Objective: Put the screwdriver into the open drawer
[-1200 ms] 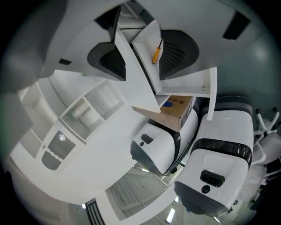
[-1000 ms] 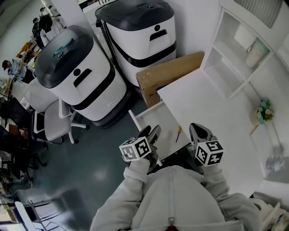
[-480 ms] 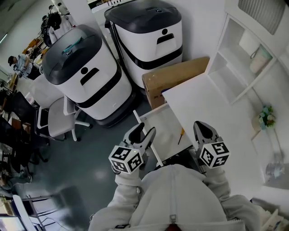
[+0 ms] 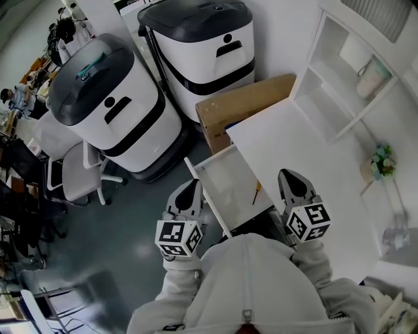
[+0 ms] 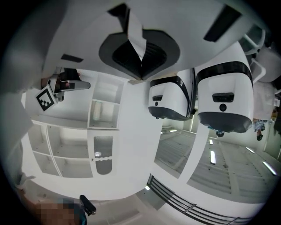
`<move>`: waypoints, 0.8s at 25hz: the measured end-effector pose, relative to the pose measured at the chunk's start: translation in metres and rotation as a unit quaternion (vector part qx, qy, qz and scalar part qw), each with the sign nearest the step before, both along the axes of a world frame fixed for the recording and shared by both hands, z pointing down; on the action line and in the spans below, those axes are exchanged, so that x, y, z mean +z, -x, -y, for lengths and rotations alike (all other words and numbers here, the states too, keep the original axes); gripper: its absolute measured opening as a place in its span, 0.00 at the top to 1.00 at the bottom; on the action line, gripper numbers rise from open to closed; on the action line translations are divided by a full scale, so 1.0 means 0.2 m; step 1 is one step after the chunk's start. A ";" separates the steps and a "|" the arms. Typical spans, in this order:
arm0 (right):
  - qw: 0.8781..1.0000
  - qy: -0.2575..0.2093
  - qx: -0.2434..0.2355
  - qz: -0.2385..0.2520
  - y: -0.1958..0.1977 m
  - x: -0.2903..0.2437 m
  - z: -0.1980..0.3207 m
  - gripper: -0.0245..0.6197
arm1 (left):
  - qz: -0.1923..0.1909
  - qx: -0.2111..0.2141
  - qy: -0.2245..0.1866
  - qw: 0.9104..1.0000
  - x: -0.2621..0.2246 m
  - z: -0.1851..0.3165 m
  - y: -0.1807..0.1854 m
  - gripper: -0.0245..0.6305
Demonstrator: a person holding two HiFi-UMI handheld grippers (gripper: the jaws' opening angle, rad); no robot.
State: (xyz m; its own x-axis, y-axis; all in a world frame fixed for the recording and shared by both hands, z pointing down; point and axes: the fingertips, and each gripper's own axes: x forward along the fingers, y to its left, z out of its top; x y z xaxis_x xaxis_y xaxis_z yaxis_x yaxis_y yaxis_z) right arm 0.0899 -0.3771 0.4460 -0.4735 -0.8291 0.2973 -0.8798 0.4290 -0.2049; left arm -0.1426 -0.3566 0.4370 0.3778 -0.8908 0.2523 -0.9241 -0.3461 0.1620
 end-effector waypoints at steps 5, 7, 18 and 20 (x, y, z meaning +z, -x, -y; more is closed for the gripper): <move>1.000 -0.008 0.000 -0.030 0.01 0.01 0.01 0.91 | -0.001 -0.013 0.015 1.000 0.04 0.00 0.04 0.94; 0.999 -0.009 -0.003 -0.034 0.01 0.01 0.02 0.91 | -0.003 -0.013 0.017 1.000 0.05 0.00 0.04 0.94; 1.000 -0.005 -0.002 -0.030 0.05 0.03 0.05 0.91 | -0.005 0.007 0.014 1.000 0.07 0.00 -0.02 0.94; 1.000 -0.004 -0.003 -0.031 0.05 0.03 0.05 0.91 | -0.004 0.007 0.015 1.000 0.08 0.00 -0.02 0.94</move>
